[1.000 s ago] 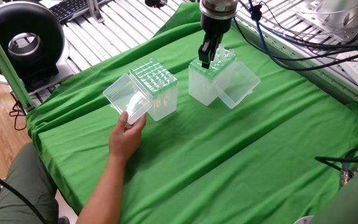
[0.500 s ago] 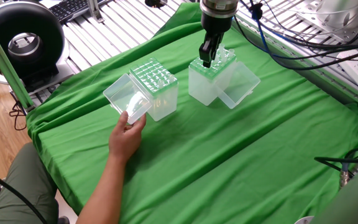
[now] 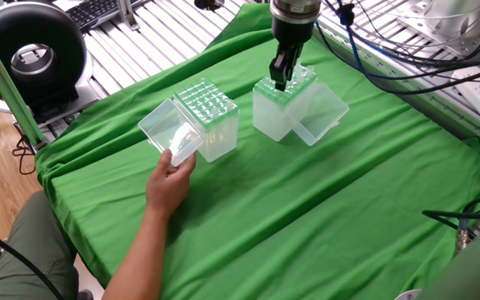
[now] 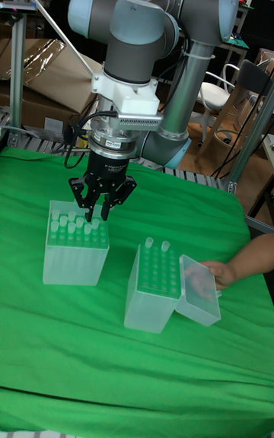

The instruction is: Insert a large pipette tip into the holder for large pipette tips

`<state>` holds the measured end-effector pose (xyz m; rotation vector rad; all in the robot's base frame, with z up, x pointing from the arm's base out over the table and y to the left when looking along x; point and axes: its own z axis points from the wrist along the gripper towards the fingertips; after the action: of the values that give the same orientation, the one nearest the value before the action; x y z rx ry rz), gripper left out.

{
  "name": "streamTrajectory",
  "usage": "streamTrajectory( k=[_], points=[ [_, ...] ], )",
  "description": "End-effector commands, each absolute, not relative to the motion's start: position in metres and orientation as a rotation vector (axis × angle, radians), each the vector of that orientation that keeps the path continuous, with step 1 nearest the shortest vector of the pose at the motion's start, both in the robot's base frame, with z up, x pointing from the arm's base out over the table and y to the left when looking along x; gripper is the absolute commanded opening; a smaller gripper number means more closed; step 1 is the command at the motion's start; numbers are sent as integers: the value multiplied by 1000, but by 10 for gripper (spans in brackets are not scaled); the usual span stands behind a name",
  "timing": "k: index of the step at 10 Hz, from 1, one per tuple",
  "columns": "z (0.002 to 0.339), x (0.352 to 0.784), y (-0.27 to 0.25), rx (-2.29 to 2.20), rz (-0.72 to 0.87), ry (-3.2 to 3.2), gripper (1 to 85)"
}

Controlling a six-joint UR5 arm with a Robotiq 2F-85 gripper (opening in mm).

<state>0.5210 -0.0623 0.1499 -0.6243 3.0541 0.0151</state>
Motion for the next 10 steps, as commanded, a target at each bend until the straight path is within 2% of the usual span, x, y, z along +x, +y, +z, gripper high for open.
streamTrajectory(
  k=[1,10],
  points=[
    [149,522,-58,-616,42,3043,353],
    [146,545,-57,-655,30,3002,347]
  ],
)
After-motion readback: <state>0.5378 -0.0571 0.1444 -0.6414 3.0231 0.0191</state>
